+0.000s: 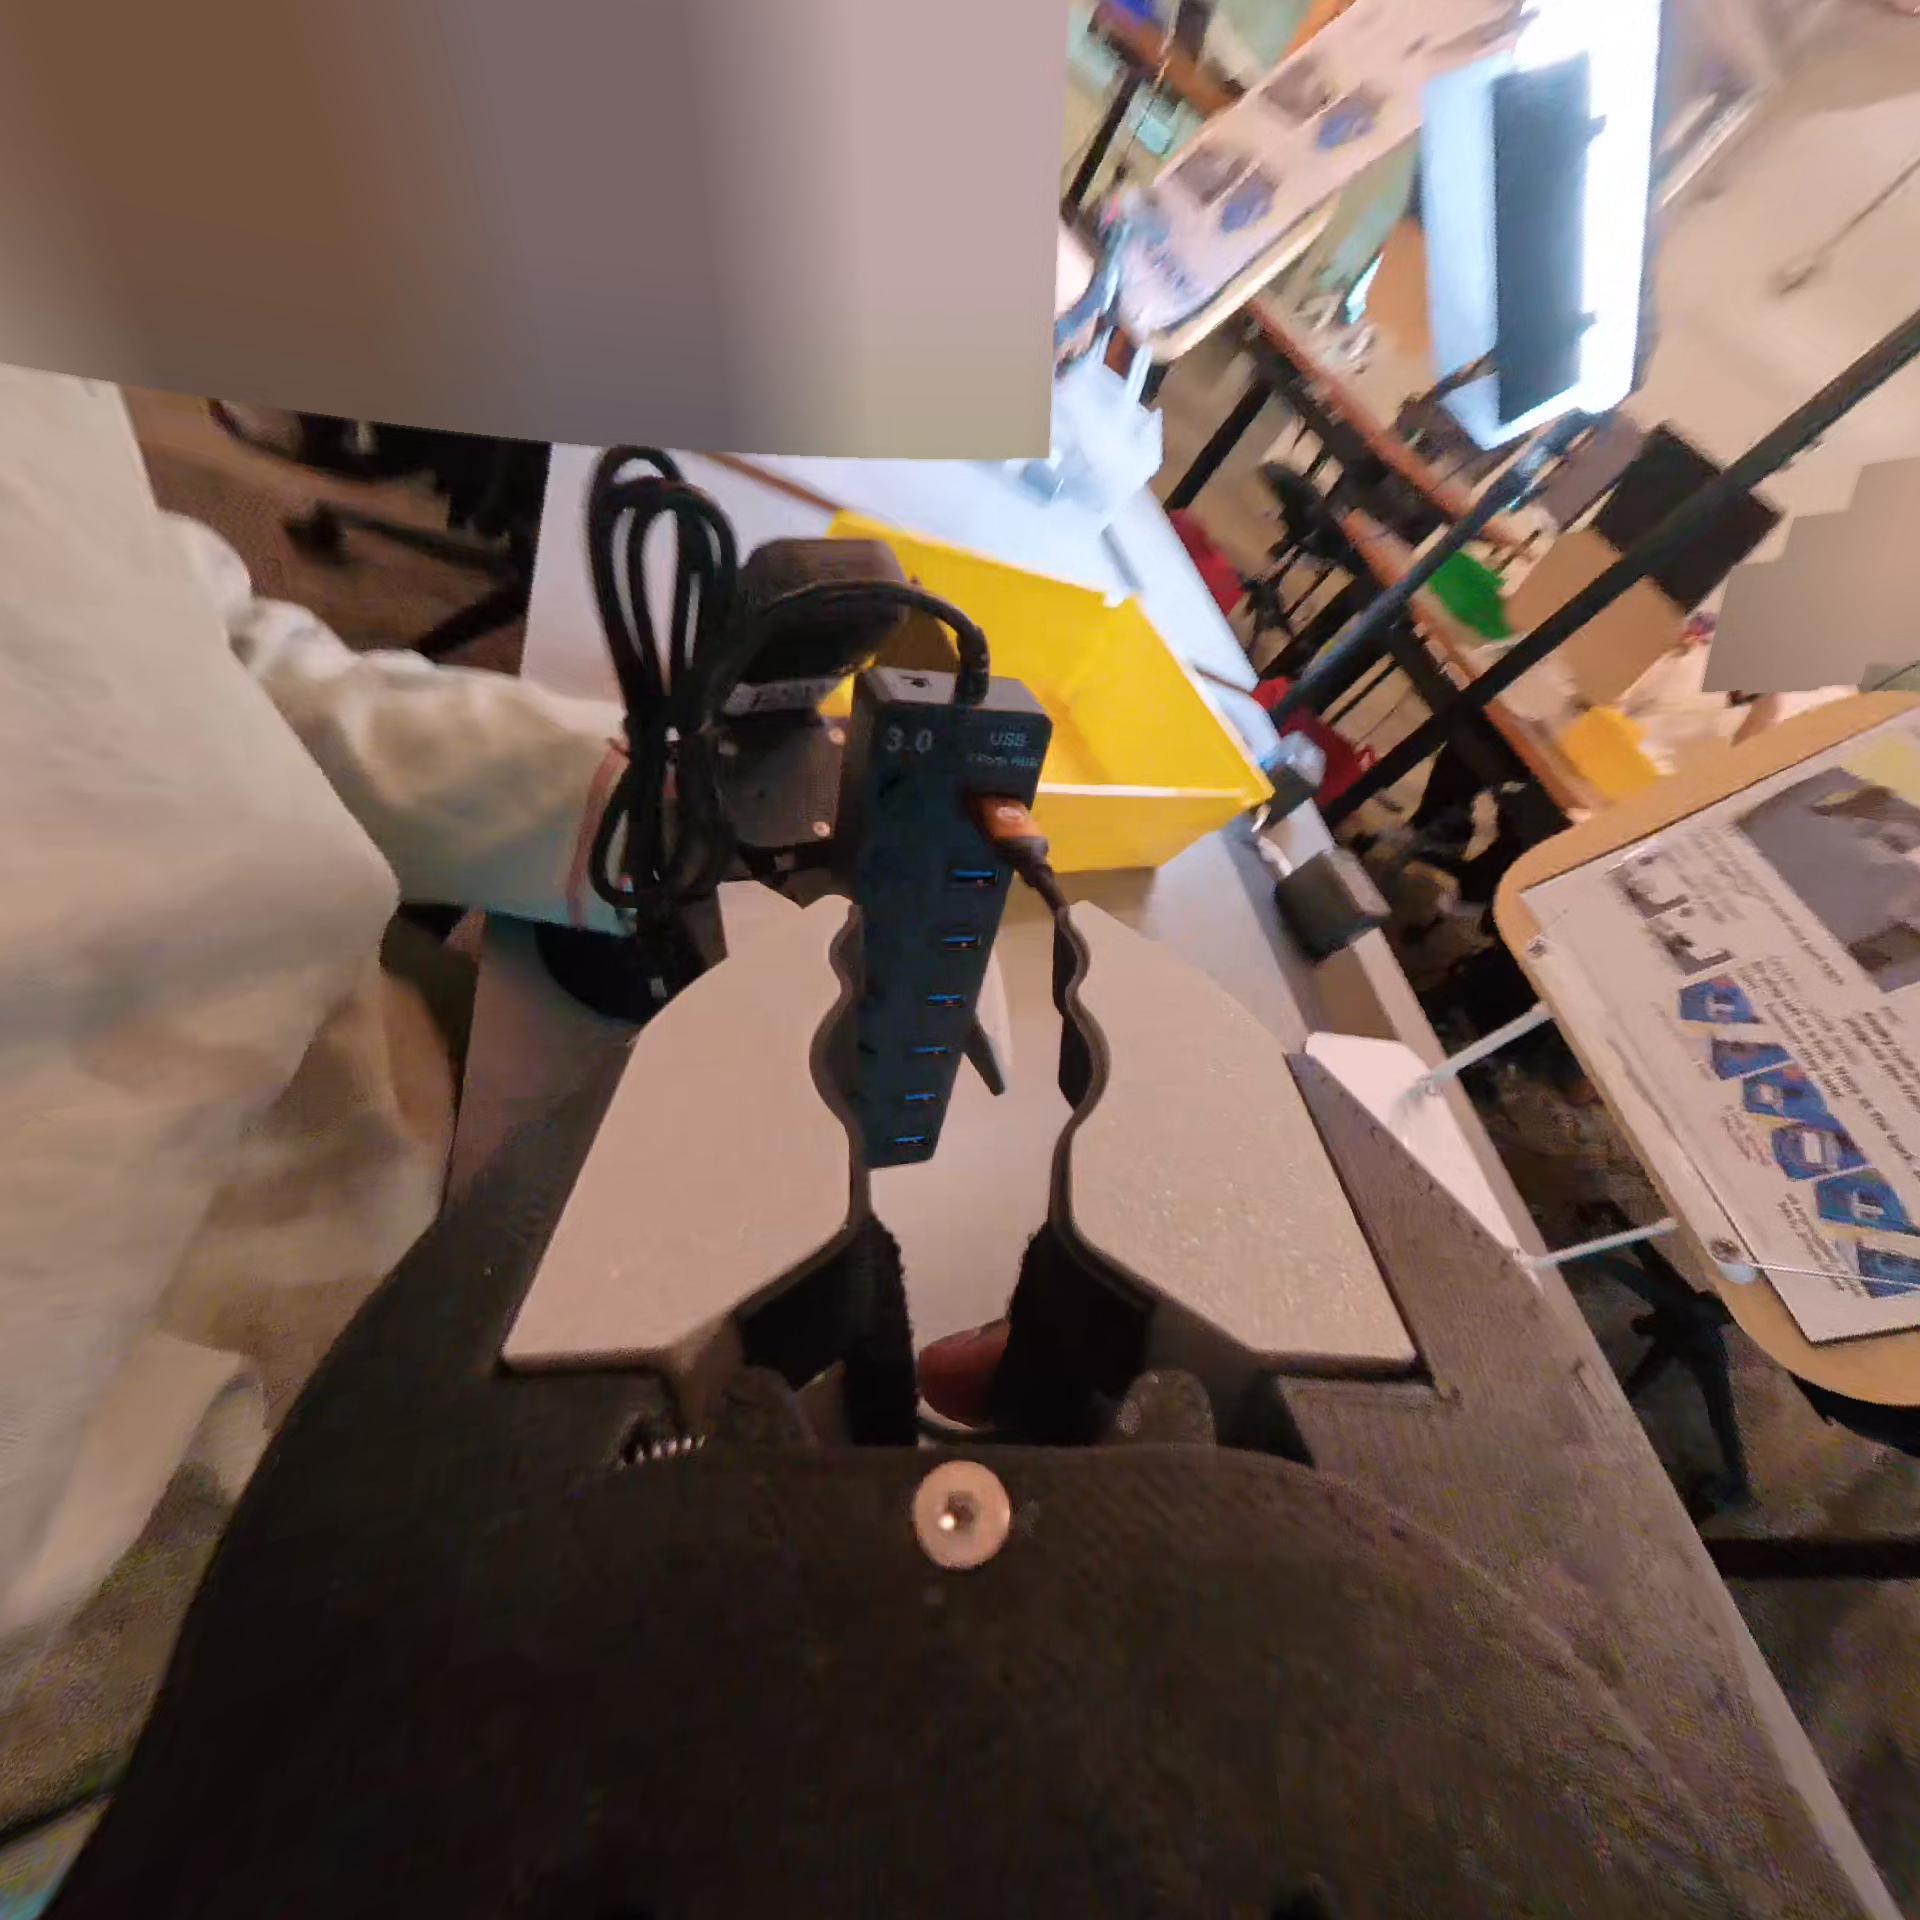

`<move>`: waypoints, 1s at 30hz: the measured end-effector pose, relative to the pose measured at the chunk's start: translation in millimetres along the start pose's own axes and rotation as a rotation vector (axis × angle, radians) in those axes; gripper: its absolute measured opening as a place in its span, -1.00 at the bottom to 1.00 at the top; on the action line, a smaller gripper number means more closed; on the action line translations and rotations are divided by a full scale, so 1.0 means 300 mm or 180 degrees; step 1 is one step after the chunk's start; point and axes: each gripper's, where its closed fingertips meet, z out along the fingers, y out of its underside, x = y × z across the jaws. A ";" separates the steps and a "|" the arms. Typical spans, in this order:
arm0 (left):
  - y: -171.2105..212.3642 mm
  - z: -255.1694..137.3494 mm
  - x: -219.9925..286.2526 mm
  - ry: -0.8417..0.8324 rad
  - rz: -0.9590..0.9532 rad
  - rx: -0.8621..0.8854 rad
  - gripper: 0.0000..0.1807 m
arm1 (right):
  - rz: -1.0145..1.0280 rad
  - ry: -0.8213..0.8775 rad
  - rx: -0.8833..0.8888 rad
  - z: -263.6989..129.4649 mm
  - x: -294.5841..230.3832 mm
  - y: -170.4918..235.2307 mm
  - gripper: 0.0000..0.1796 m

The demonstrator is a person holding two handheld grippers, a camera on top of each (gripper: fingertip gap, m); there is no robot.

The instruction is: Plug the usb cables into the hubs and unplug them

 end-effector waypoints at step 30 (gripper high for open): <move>0.011 -0.076 -0.016 -0.0103 0.0755 -0.0553 0.03 | -0.0279 -0.0309 -0.0223 0.110 -0.033 0.116 -0.83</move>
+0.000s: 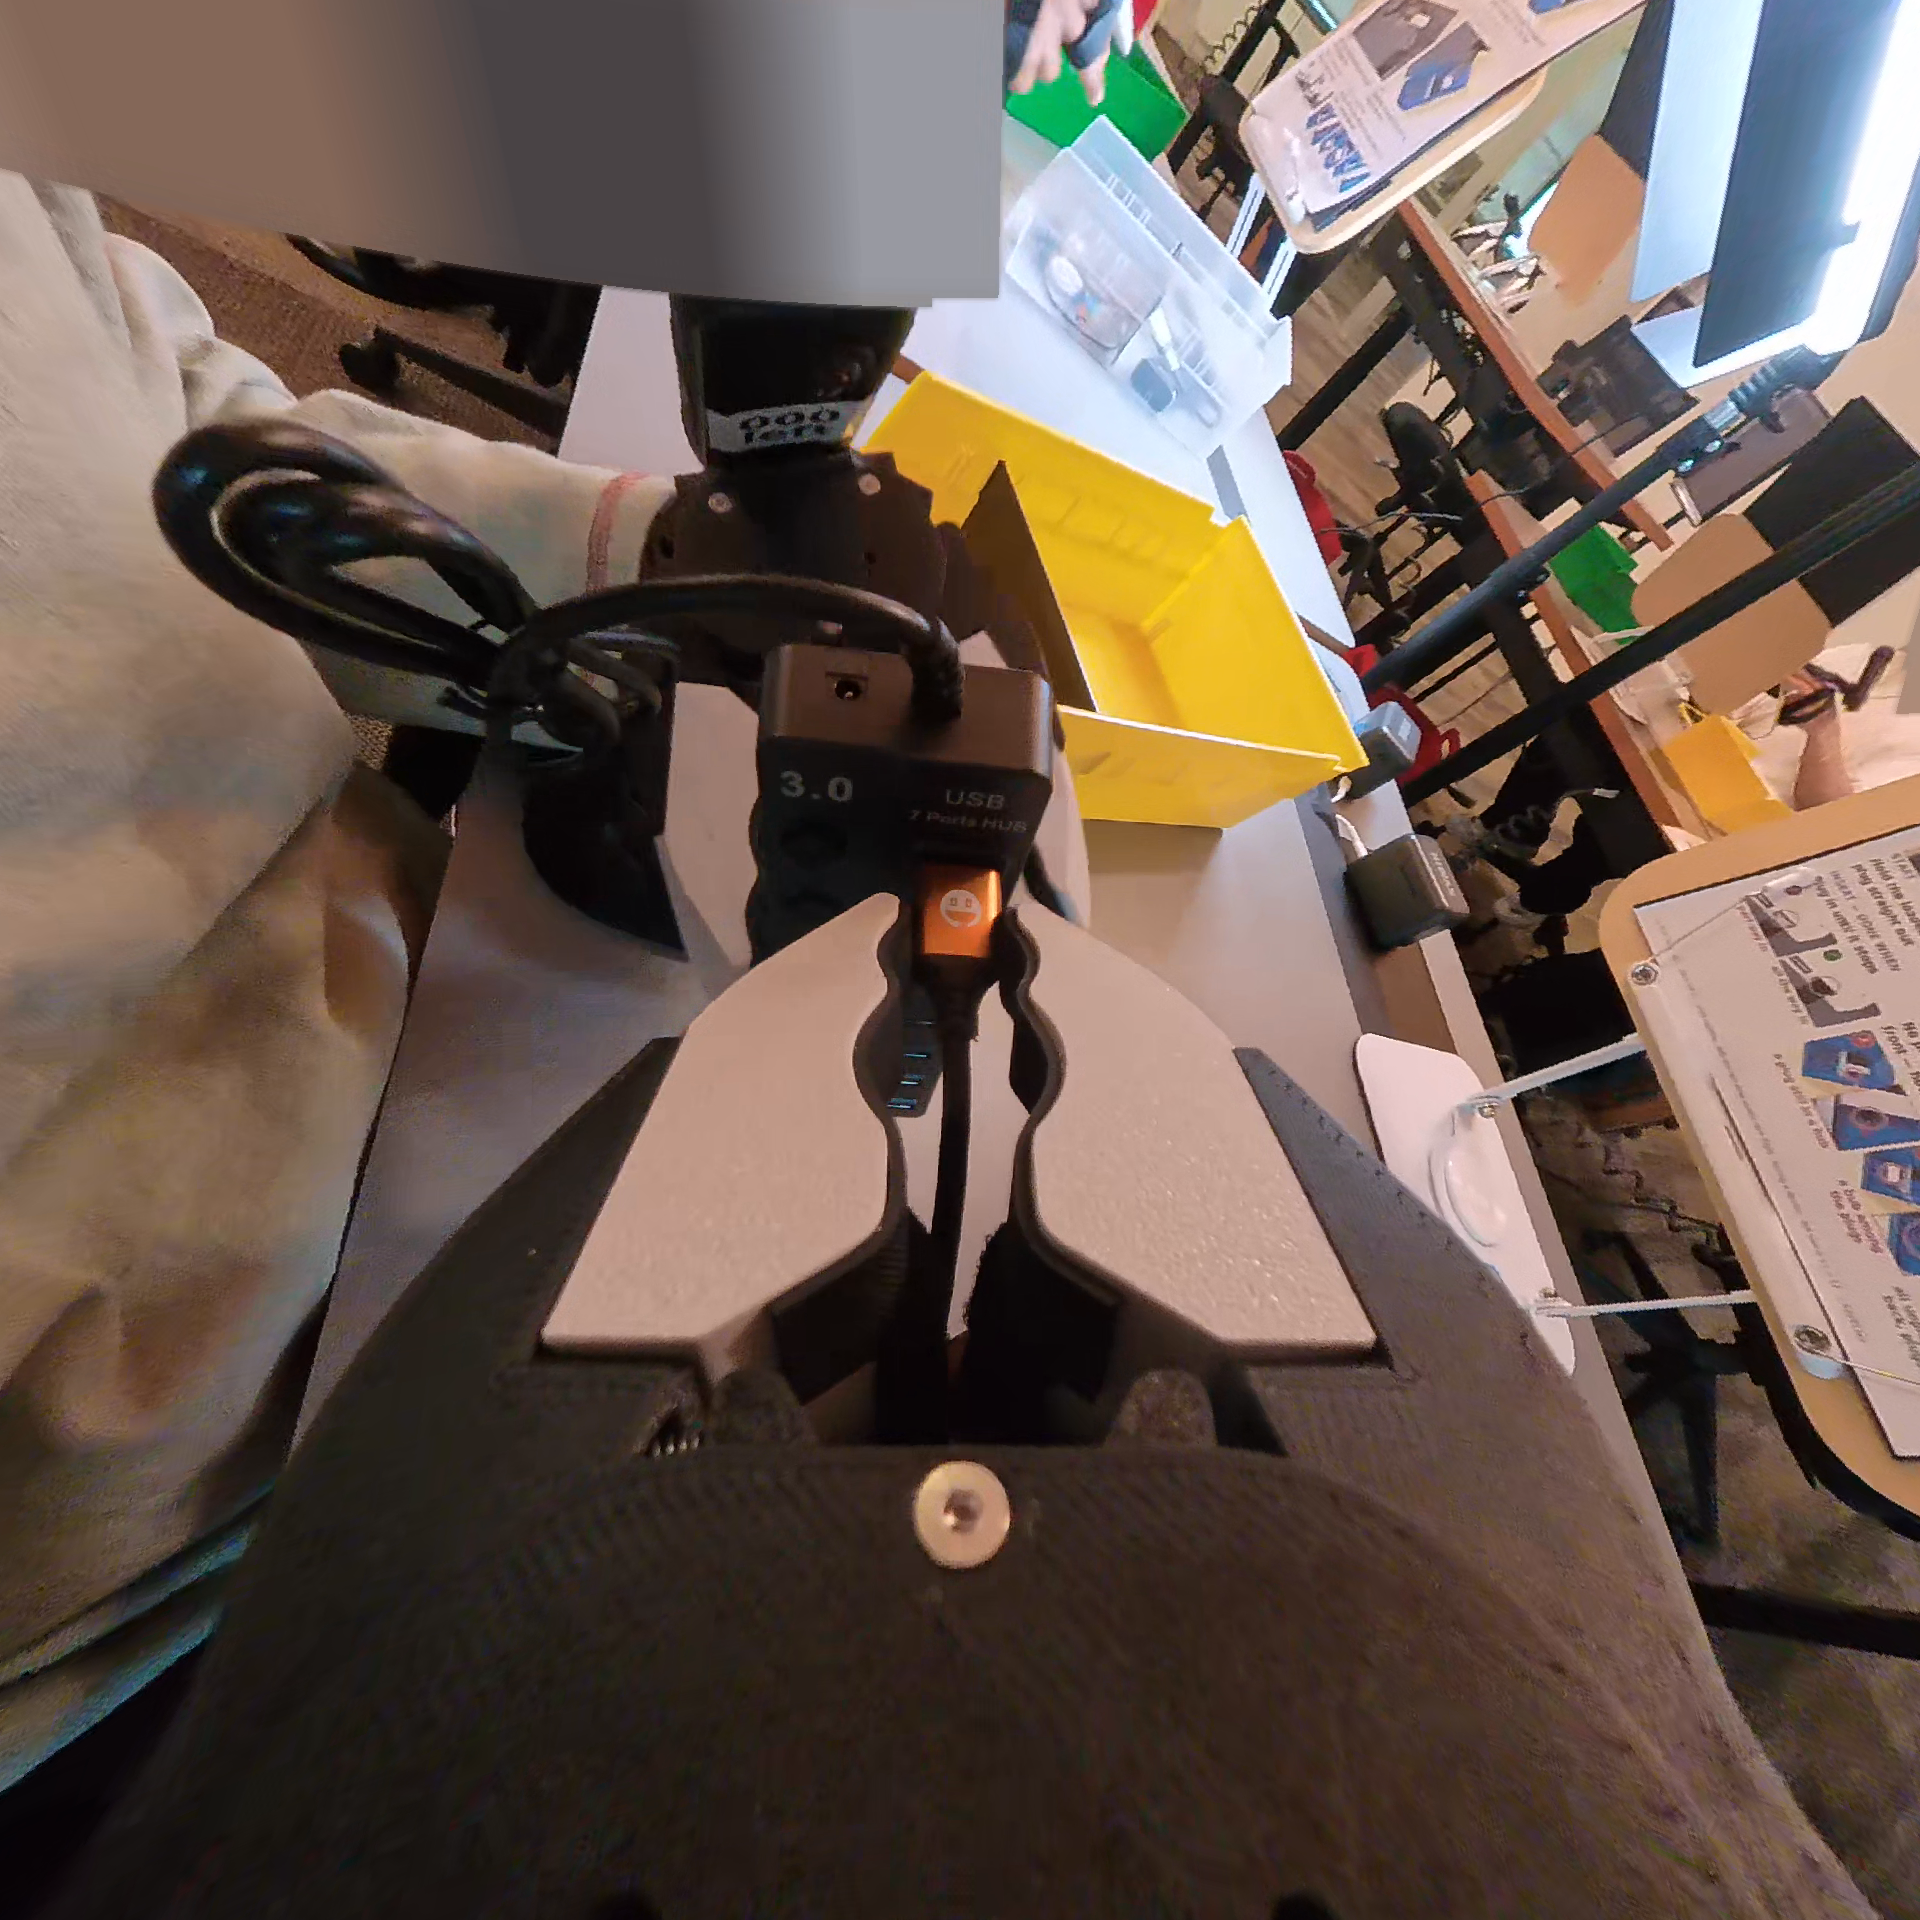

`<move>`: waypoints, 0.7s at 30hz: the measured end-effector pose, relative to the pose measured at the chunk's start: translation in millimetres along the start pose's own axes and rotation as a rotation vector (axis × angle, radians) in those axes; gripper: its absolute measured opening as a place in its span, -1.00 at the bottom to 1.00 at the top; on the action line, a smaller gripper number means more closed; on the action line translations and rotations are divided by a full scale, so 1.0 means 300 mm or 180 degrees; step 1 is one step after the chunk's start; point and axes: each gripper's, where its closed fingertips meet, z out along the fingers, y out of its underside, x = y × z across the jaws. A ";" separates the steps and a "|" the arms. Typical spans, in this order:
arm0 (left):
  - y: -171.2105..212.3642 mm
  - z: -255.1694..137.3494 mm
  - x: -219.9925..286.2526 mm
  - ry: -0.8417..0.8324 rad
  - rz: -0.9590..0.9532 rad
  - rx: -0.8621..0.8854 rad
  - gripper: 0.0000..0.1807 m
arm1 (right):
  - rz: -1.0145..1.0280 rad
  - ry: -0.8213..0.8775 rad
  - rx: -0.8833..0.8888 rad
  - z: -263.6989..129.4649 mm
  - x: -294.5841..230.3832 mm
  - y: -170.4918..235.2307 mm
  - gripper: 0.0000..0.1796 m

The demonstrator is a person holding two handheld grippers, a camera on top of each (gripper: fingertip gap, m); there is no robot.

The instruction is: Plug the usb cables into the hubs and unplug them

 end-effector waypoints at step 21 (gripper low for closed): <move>-0.159 -0.049 0.059 0.0162 0.0322 0.0721 -0.37 | -0.0265 -0.0152 -0.0147 0.082 -0.055 0.029 -0.82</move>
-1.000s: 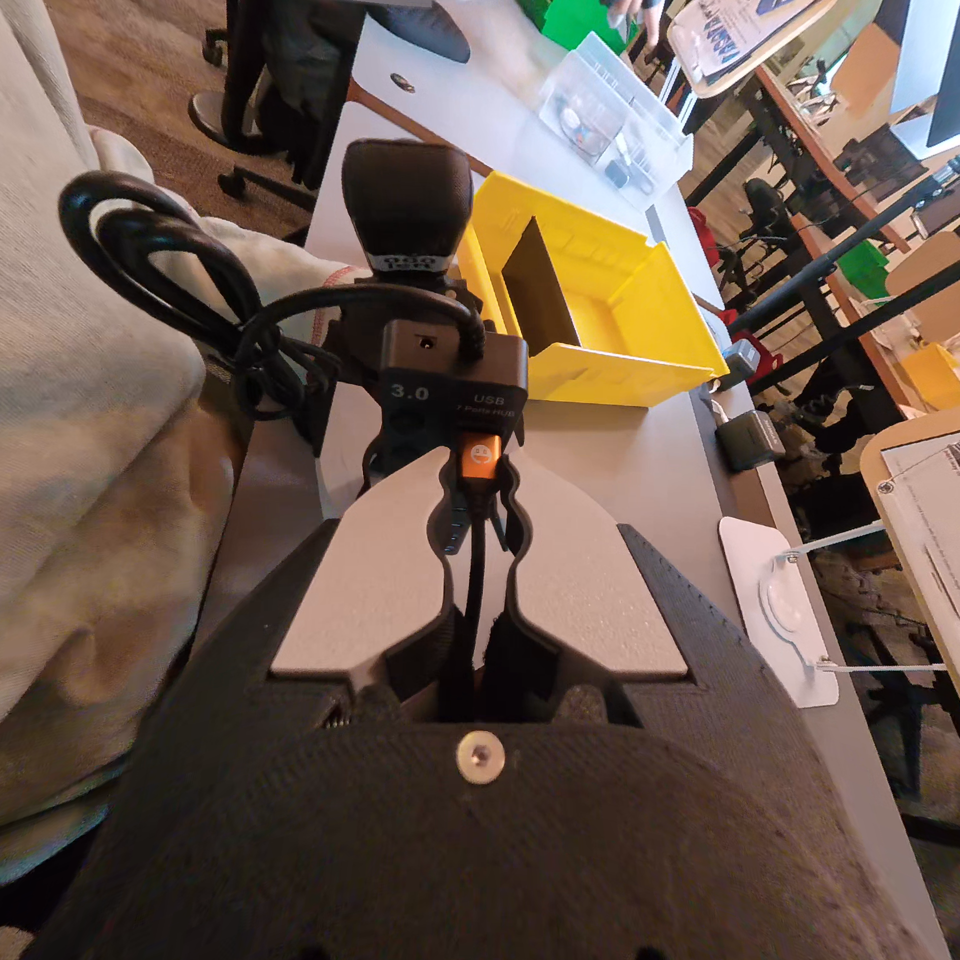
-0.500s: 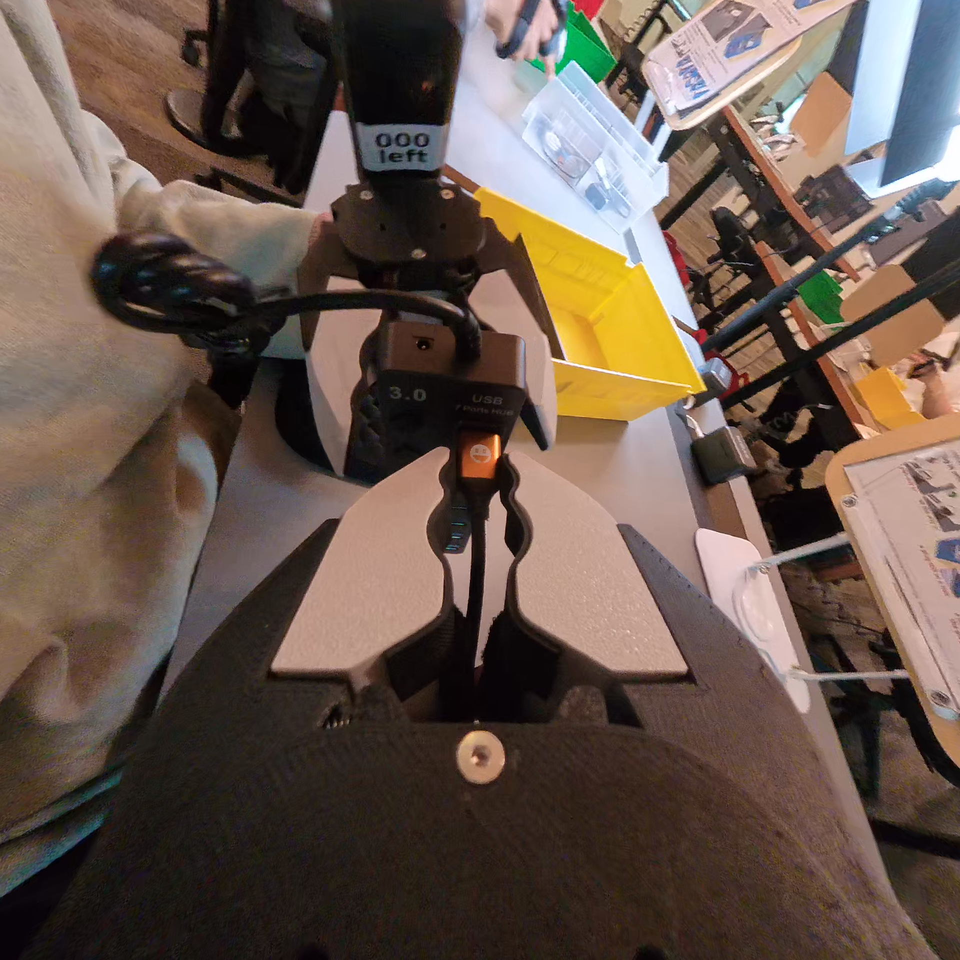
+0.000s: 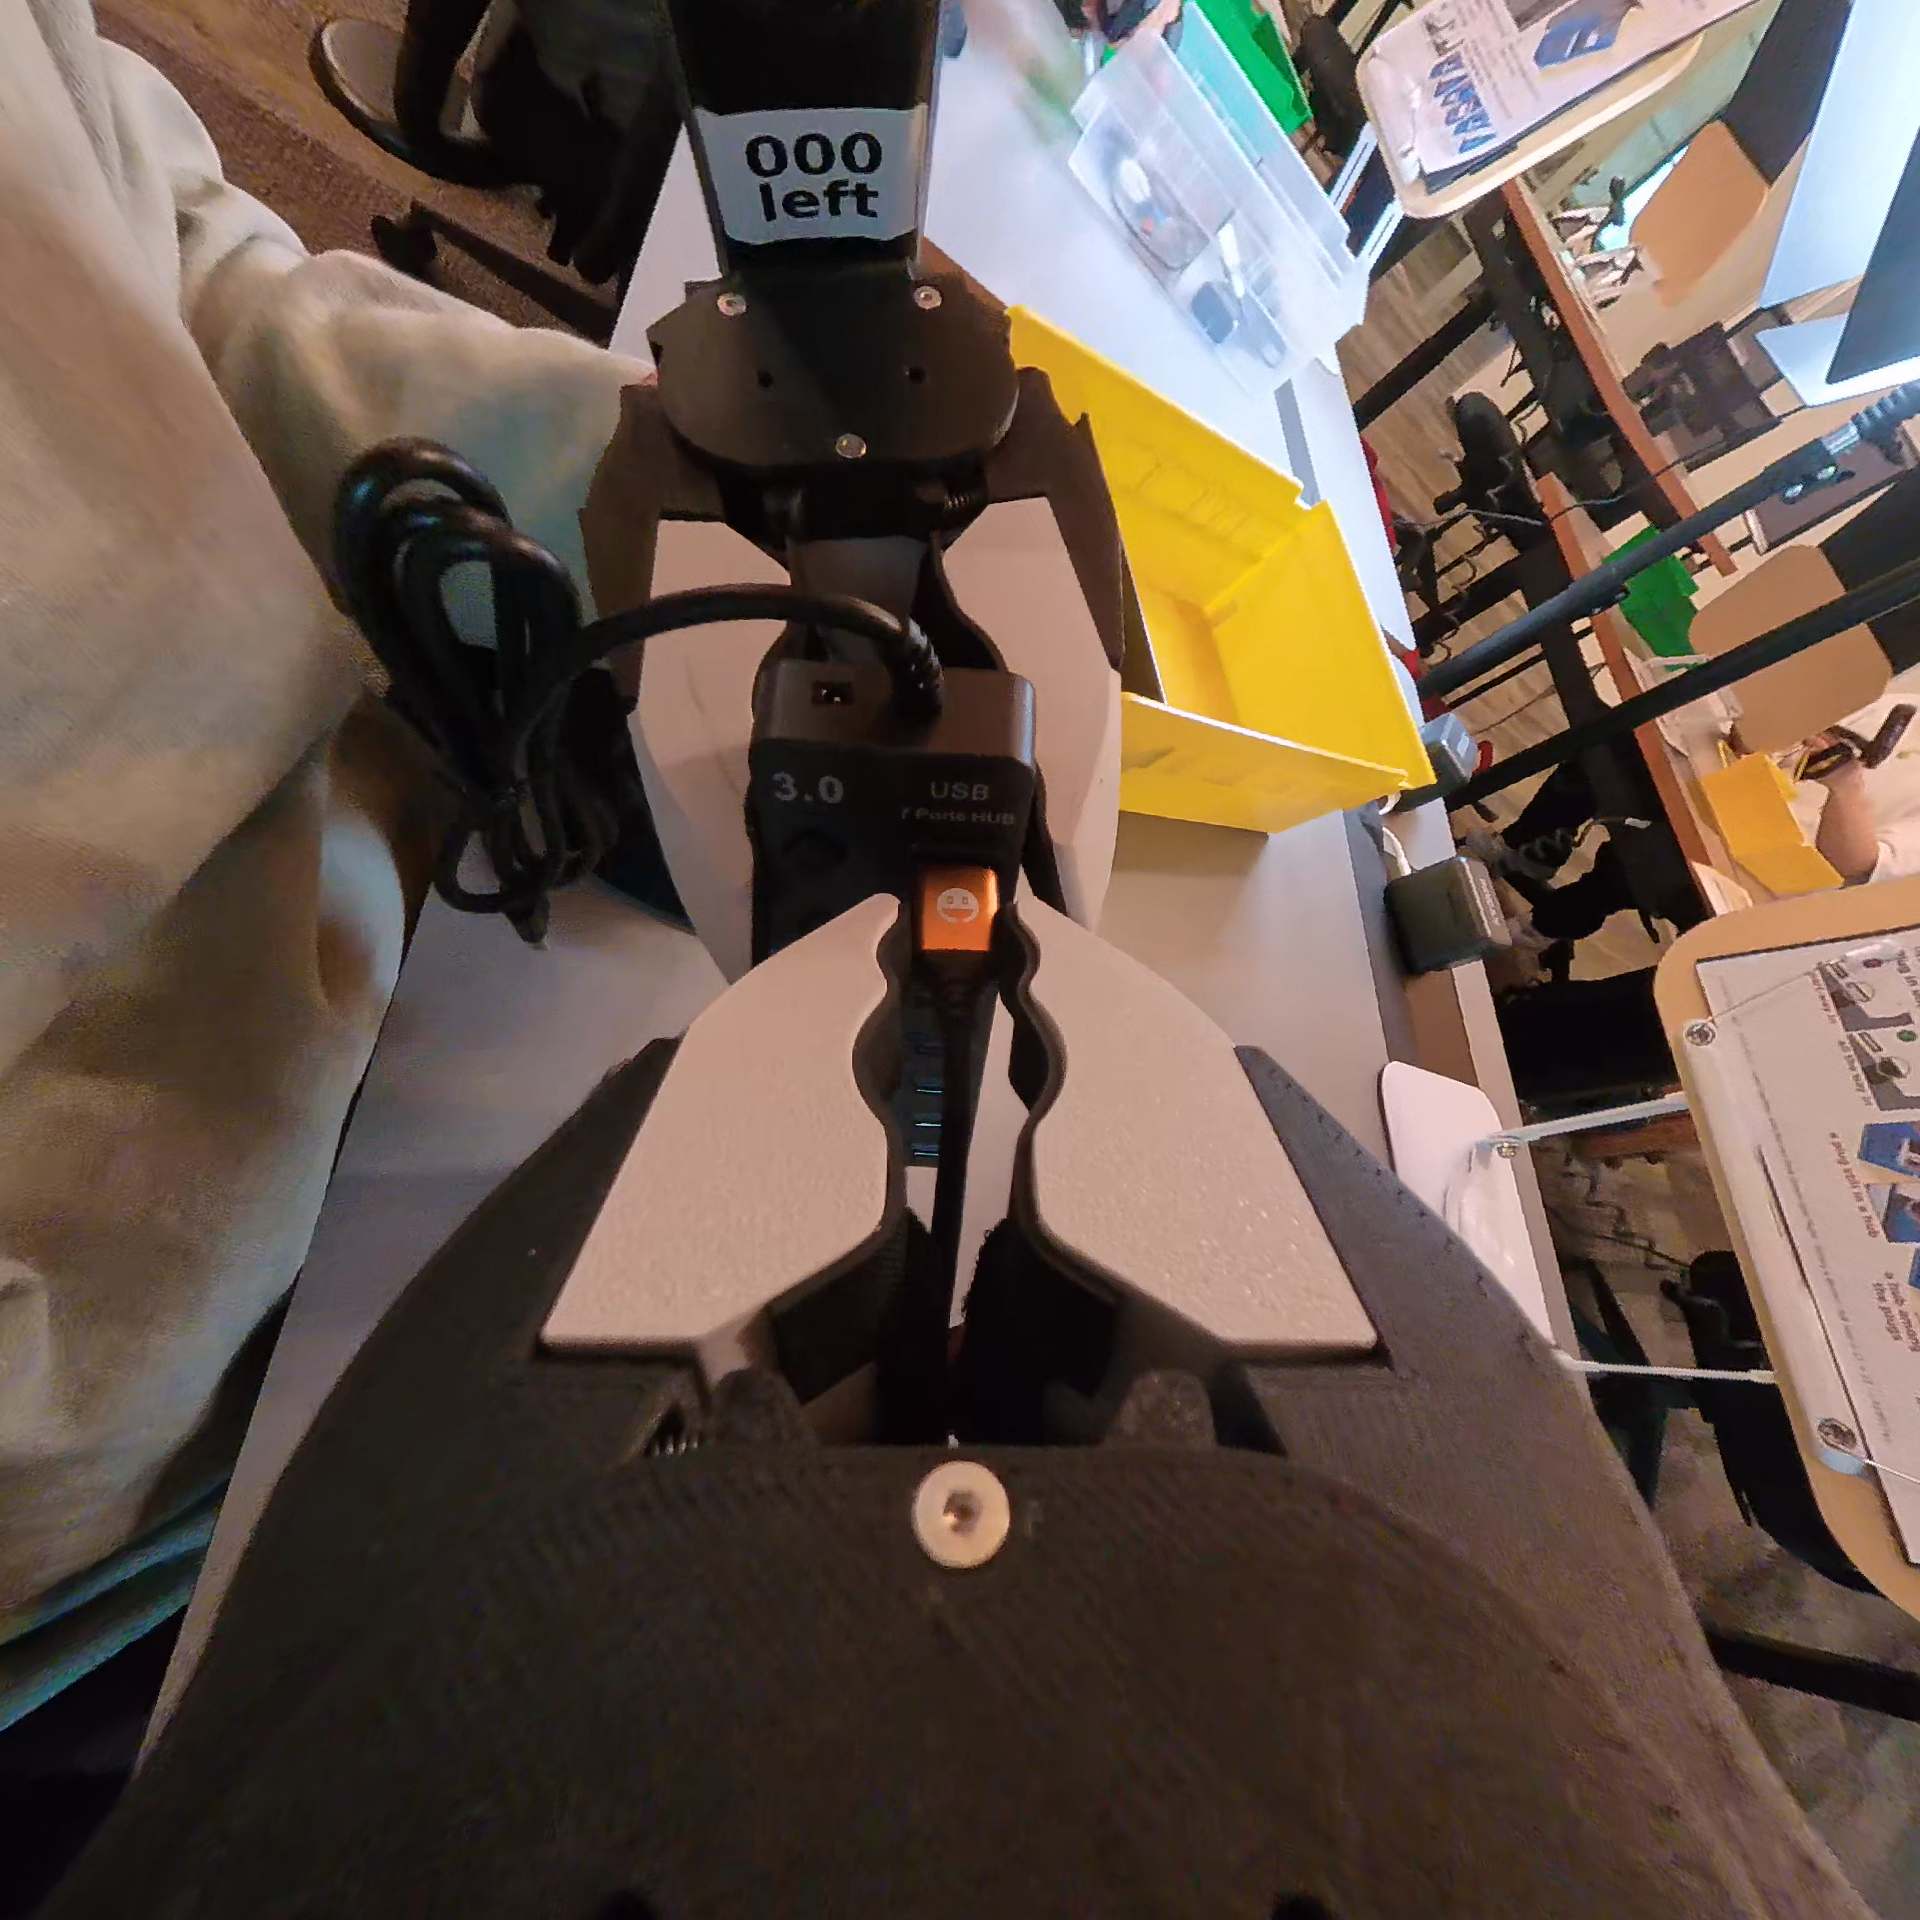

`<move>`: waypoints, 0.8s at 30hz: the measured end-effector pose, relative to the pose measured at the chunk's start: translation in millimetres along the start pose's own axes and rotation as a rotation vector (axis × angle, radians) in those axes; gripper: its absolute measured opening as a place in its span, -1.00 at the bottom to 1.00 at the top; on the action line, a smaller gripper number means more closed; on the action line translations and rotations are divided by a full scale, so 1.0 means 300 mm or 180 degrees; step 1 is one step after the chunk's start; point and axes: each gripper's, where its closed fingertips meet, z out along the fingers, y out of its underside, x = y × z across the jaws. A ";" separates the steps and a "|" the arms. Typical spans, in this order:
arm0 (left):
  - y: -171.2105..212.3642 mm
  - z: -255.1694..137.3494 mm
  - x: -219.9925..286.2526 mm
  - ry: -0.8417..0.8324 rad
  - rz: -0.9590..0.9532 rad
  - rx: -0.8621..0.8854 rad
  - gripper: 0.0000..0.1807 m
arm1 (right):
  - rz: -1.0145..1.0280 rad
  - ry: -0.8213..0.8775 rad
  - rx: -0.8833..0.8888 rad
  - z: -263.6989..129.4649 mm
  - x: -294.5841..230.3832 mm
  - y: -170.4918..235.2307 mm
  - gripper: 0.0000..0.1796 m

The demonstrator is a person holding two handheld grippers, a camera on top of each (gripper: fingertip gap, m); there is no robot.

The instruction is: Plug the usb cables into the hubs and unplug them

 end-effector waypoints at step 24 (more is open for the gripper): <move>0.030 -0.118 -0.144 -0.0550 -0.0309 0.0112 -0.37 | 0.0314 0.4015 0.0254 -1.046 0.441 0.259 -0.83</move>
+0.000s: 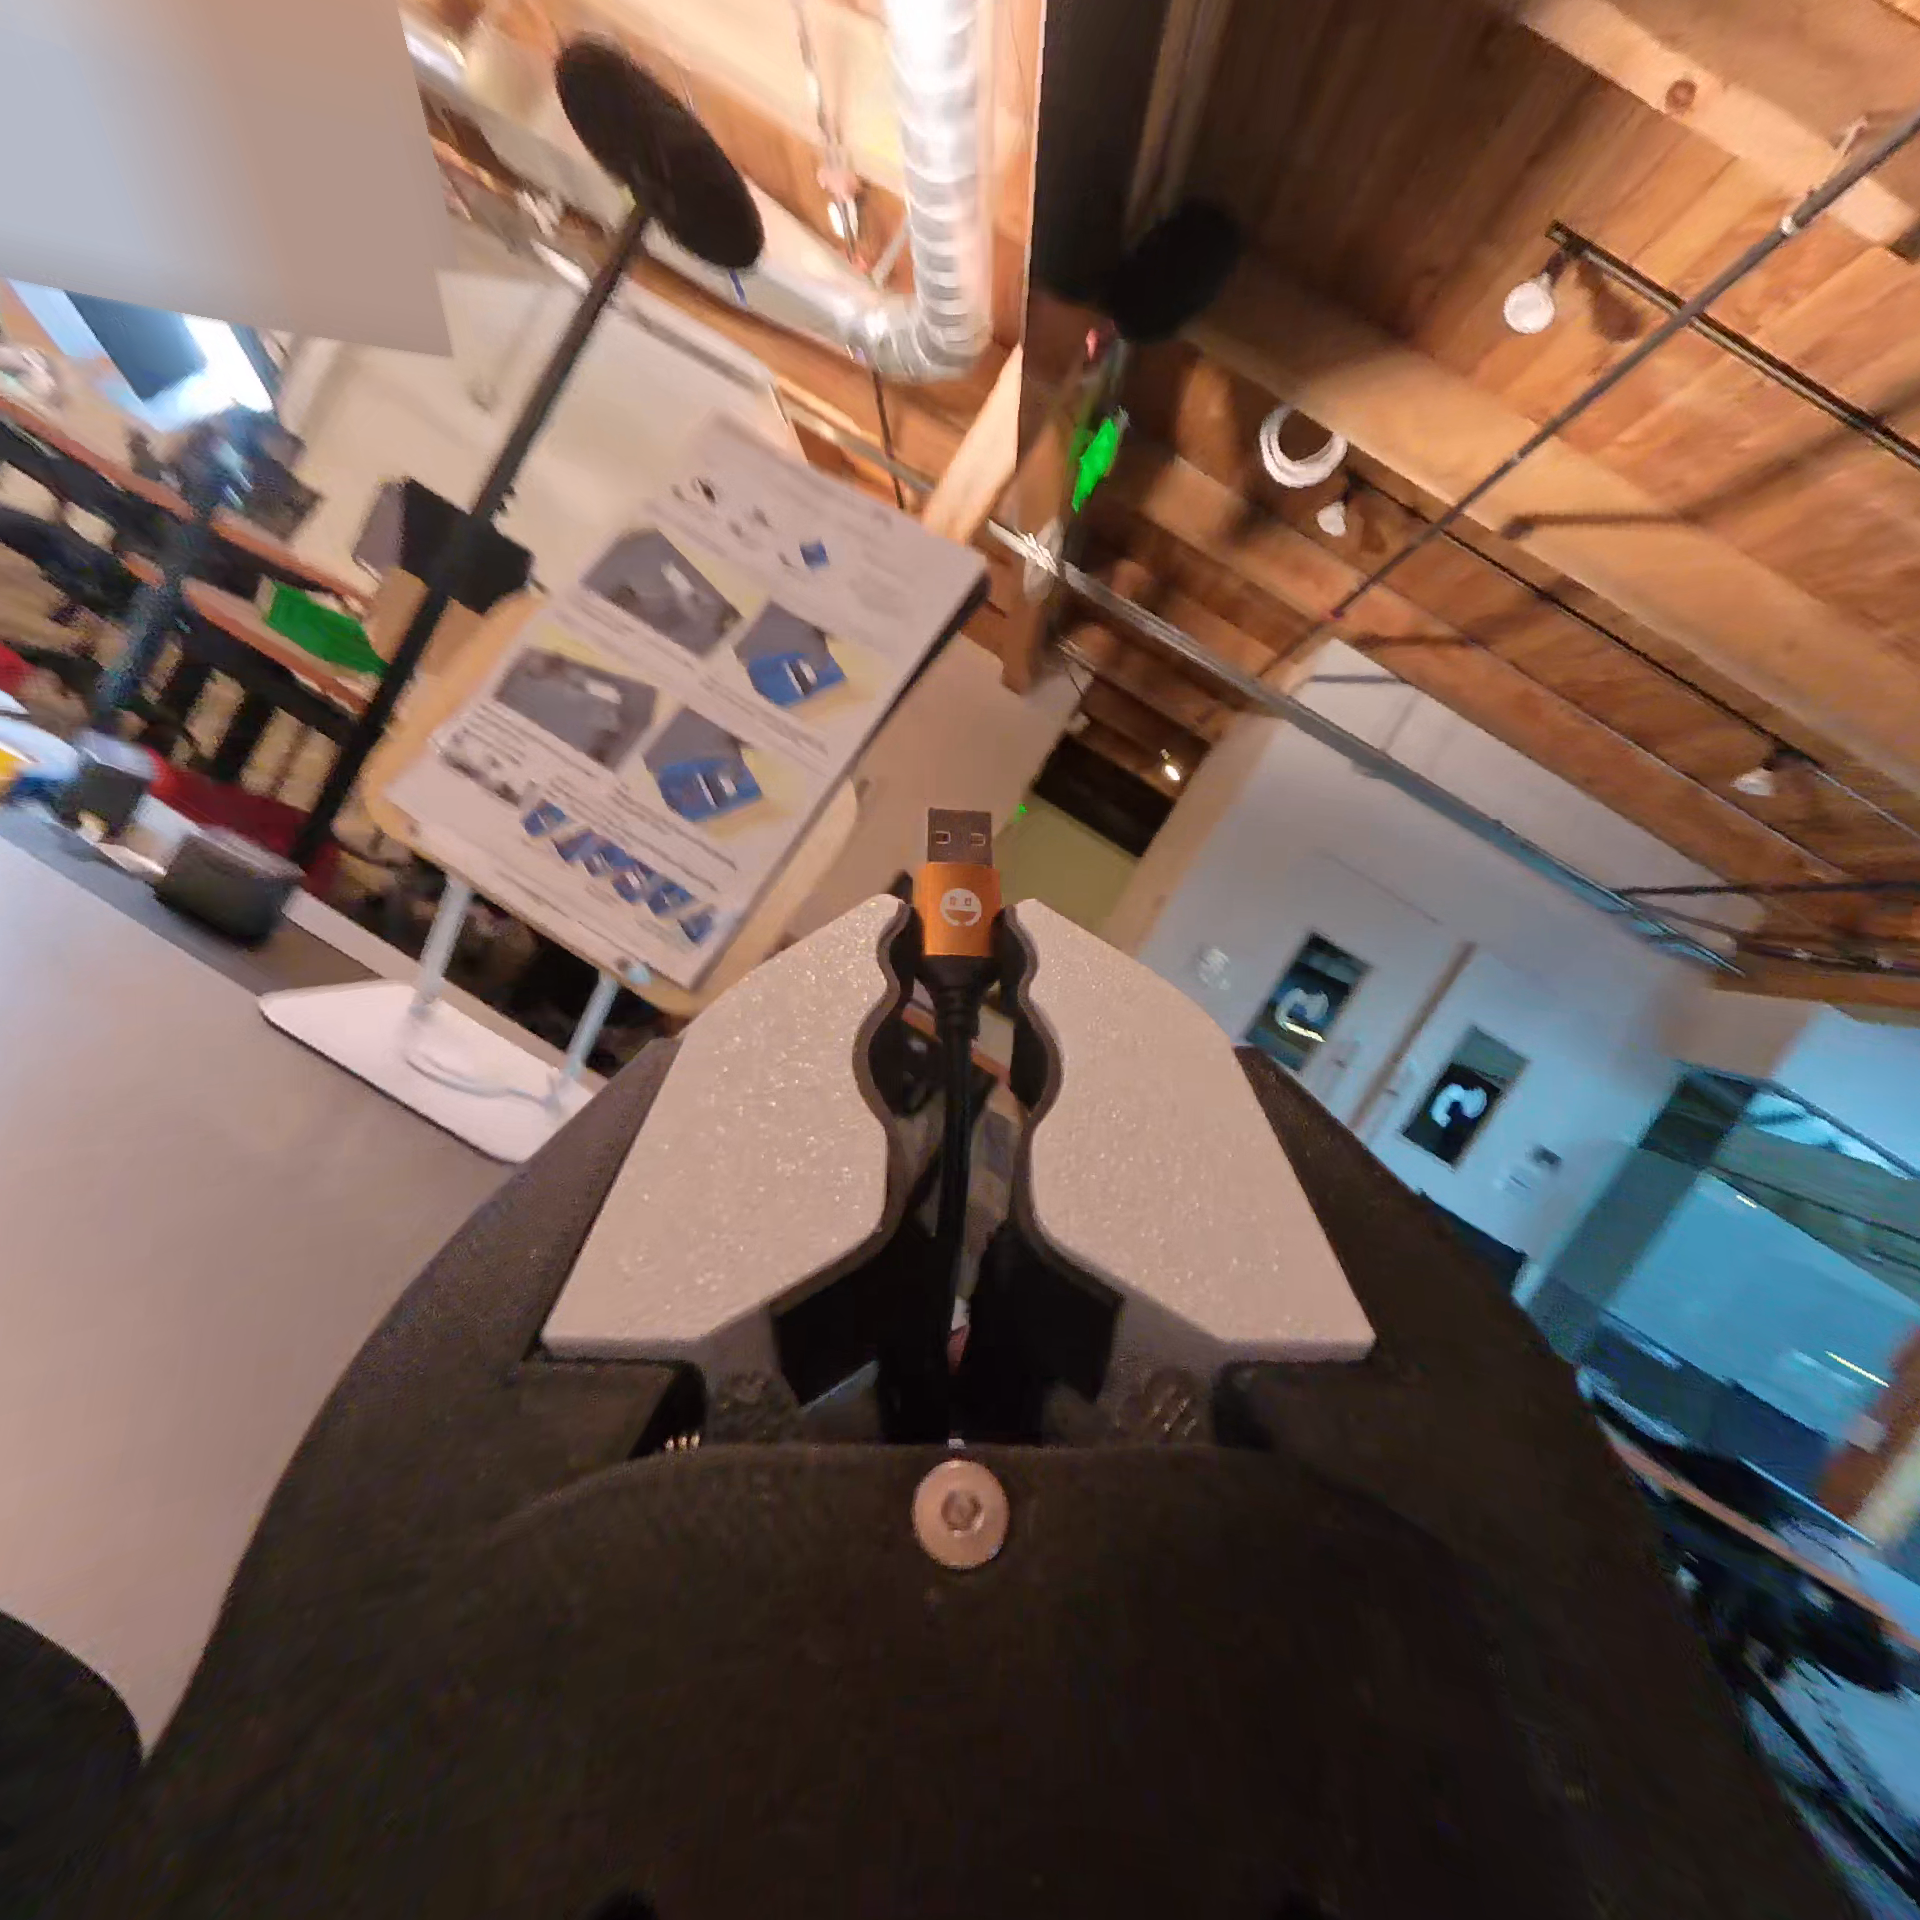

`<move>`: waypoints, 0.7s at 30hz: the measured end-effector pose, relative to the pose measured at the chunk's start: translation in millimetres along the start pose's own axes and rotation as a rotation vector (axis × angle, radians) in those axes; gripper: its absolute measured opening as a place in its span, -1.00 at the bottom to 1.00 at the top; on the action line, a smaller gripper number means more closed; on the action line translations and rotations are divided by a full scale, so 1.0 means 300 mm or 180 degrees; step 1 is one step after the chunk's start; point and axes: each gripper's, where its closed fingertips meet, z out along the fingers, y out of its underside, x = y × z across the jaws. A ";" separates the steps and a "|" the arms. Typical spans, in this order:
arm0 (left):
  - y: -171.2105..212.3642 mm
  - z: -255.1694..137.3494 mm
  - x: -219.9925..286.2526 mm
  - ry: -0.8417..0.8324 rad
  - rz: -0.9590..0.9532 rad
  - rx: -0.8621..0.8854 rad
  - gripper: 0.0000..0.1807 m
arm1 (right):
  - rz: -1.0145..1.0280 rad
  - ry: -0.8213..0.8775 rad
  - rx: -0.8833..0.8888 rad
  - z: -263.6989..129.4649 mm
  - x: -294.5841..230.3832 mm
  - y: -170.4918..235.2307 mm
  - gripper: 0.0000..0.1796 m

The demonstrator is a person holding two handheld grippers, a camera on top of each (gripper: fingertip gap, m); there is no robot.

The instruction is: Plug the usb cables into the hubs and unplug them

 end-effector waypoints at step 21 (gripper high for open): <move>0.014 0.042 -0.011 -0.0233 0.0074 -0.0130 -0.37 | -0.0020 -0.1692 -0.2620 -0.057 -0.414 0.689 -0.28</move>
